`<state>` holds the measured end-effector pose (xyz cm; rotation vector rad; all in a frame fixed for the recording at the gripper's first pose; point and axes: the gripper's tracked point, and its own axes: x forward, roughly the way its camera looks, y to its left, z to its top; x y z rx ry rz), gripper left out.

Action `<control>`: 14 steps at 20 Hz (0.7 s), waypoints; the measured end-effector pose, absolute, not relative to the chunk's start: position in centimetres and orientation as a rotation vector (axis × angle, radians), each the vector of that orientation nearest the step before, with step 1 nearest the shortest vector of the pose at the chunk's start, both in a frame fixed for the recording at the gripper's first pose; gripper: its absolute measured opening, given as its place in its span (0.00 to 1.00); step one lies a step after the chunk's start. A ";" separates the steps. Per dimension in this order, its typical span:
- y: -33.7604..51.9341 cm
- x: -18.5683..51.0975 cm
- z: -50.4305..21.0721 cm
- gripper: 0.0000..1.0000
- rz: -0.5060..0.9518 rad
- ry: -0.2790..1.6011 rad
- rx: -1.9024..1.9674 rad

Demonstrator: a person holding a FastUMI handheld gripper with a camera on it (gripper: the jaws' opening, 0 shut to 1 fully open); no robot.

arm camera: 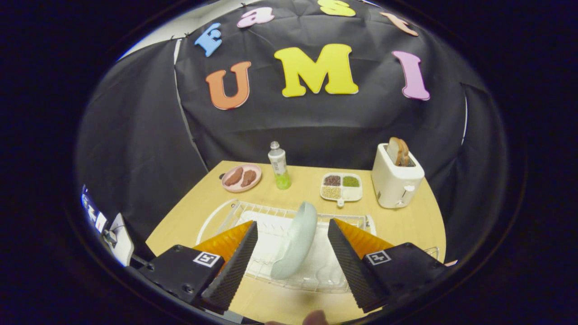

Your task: Take the plate from the dish rack, then take the spoon from the basket and place it into the plate.

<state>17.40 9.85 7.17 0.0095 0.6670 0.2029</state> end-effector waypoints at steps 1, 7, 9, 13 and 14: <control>10.1 17.9 6.5 1.00 0.194 0.686 0.028; 9.9 20.5 1.3 0.98 0.120 0.849 0.091; 10.3 21.1 0.2 0.95 0.120 0.883 0.111; 10.8 21.8 -1.1 0.83 0.102 0.917 0.132; 10.8 21.8 -1.5 0.77 0.093 0.929 0.140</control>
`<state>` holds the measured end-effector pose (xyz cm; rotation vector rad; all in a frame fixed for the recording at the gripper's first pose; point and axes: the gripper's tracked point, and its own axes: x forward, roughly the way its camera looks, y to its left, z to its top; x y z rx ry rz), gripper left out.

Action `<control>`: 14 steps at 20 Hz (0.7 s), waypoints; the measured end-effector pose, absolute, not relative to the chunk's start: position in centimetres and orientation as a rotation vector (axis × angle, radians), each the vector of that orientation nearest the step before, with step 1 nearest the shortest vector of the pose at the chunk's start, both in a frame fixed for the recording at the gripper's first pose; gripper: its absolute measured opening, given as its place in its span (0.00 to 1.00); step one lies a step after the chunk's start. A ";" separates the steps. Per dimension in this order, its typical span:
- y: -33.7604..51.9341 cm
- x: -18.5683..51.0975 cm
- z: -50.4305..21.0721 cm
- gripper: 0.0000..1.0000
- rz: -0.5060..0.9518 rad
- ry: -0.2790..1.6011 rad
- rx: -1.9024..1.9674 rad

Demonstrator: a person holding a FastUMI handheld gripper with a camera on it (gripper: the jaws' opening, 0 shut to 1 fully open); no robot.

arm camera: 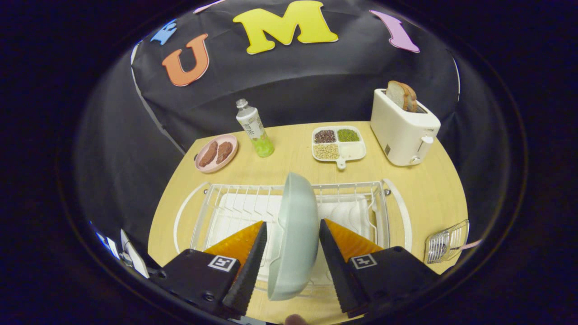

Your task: Take the plate from the dish rack, then take the spoon from the basket and place it into the plate.

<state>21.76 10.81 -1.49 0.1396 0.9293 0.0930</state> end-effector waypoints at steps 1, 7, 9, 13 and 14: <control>10.9 21.7 -1.9 0.71 0.084 0.946 0.154; 11.0 20.6 -2.8 0.43 -0.027 1.056 0.163; 11.2 20.5 -2.5 0.42 -0.052 1.053 0.127; 11.6 20.3 -1.5 0.40 -0.103 1.036 0.073; 11.5 20.4 -1.1 0.40 -0.121 1.027 0.062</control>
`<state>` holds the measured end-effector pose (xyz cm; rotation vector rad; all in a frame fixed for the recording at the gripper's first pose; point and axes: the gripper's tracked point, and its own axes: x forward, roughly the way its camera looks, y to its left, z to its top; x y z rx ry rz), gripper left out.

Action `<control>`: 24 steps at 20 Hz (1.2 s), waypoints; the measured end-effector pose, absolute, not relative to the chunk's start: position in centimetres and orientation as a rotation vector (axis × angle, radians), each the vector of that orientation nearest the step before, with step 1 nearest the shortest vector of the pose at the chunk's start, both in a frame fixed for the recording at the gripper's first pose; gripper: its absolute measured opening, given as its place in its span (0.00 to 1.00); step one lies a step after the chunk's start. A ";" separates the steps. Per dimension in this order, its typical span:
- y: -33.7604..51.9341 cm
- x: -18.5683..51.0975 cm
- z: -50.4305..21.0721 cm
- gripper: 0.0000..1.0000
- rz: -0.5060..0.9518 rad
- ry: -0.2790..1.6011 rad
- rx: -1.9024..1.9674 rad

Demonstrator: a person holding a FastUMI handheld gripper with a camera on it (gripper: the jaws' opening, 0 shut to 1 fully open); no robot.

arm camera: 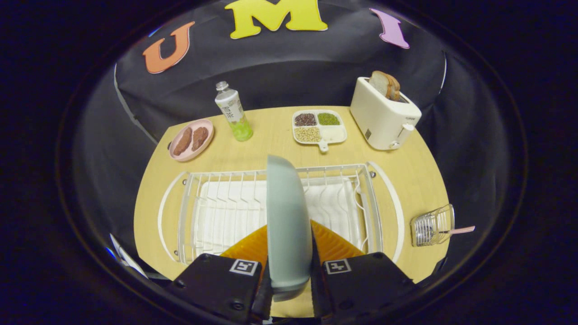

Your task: Take the plate from the dish rack, then take the spoon from the basket and place it into the plate.

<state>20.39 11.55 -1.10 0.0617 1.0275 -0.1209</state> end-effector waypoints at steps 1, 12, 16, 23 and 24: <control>11.5 20.4 -0.7 0.40 -0.139 1.018 0.043; 11.8 15.2 4.5 0.33 -0.092 0.896 0.055; 11.5 10.4 4.1 0.33 -0.012 0.879 0.129; 8.6 2.7 -1.2 0.33 0.069 0.833 0.213; 8.1 2.0 -2.5 0.33 0.072 0.842 0.243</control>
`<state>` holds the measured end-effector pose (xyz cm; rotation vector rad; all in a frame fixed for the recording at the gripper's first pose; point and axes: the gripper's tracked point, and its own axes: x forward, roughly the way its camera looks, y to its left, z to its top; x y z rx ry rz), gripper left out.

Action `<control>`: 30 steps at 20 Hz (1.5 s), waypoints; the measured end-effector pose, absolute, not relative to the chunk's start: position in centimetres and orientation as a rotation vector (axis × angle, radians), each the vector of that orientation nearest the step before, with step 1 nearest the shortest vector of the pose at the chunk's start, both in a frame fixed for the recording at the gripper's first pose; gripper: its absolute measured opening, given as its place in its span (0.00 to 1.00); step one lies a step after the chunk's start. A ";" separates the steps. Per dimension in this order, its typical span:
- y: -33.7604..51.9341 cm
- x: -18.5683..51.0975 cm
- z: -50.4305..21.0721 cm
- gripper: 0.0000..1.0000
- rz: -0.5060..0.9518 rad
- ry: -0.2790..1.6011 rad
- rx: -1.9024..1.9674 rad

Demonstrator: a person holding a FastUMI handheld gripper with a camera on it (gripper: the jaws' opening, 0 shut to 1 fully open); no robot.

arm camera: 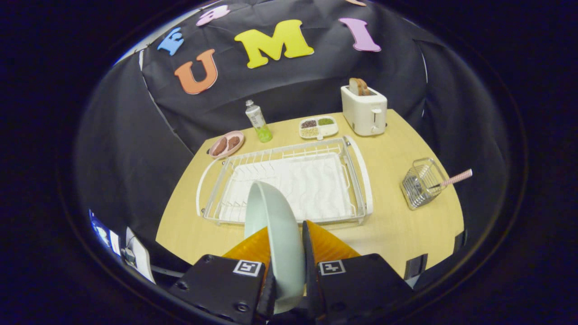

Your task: Take the plate from the dish rack, then take the spoon from the basket and place it into the plate.

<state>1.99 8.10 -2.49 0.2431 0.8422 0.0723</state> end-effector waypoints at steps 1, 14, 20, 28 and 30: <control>7.6 1.5 -3.8 0.33 0.074 0.851 0.272; 5.0 0.2 -15.2 0.33 0.090 0.909 0.602; 3.3 1.0 -15.3 0.44 0.061 0.879 0.585; 2.4 1.7 -13.9 0.52 0.090 0.795 0.550; 1.3 1.6 -12.5 0.58 0.093 0.738 0.519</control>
